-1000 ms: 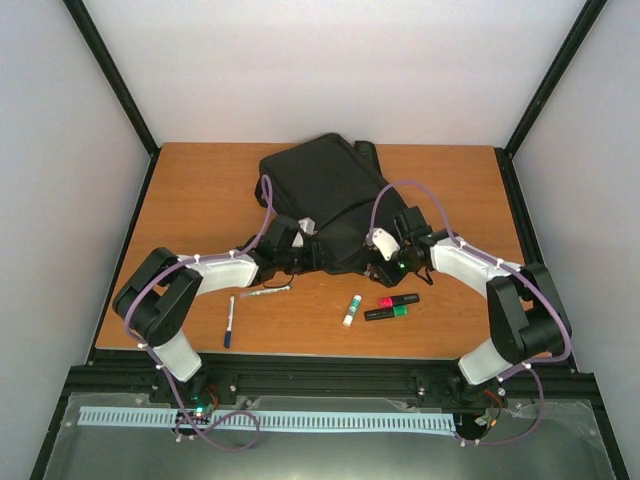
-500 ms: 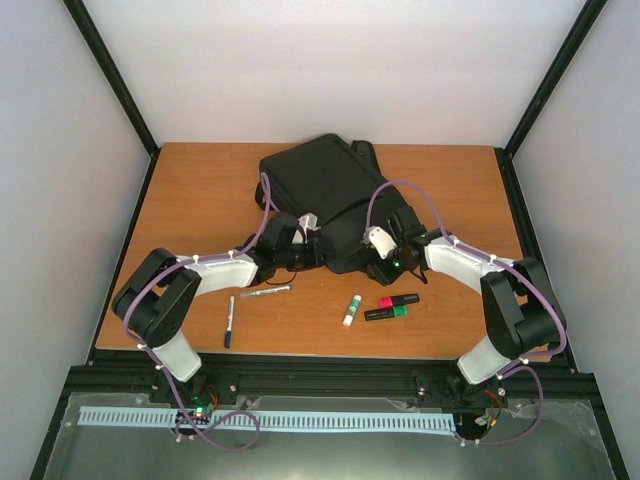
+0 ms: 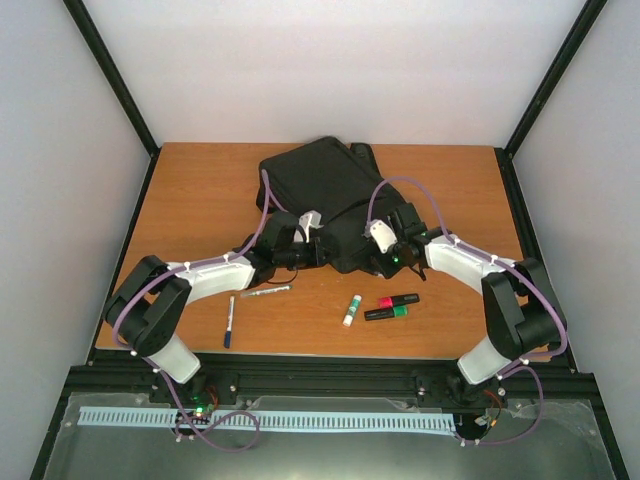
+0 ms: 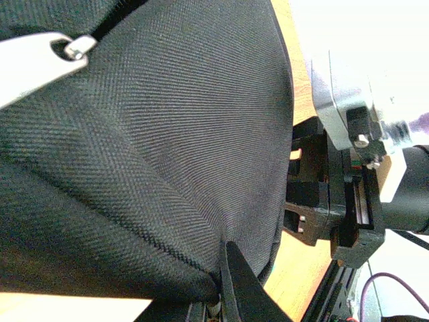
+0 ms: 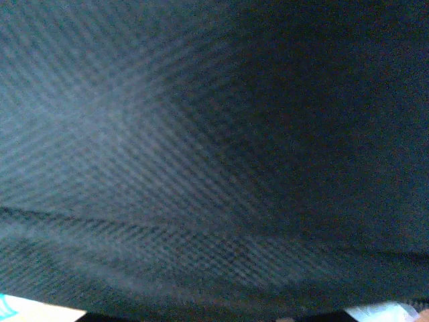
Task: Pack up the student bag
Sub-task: Zip the student bag at the center of the board.
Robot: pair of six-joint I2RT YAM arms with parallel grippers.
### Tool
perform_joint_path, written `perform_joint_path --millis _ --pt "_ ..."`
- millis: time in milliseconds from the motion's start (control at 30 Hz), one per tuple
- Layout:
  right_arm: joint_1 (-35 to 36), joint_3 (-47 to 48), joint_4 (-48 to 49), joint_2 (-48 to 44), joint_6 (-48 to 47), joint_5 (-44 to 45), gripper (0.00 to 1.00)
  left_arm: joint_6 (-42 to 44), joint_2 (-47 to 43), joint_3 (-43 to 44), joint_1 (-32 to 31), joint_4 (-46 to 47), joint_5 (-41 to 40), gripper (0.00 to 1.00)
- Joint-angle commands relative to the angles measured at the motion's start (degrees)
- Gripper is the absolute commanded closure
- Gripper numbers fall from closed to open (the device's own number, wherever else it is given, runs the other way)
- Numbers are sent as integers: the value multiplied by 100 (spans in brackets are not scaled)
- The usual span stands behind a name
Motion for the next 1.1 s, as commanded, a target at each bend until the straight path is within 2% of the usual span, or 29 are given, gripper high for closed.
perform_joint_path --millis 0,167,367,700,900,1067 --pt "27 43 283 -272 -1 163 73 308 -249 204 -105 340 262 99" --pt "-1 28 194 -304 -61 247 88 424 -277 209 -105 156 126 99" --pt "-110 -4 -110 -307 -295 276 96 606 -373 124 -105 -129 -124 99" --pt "-837 -133 -566 -358 -991 380 97 667 -573 -455 38 -268 -357 99" --pt "-1304 -159 -517 -359 -1363 438 97 739 -809 -858 151 -341 -432 99" --pt "-1338 -266 -309 -565 -1677 249 97 840 -1088 -1060 230 -540 -674 99"
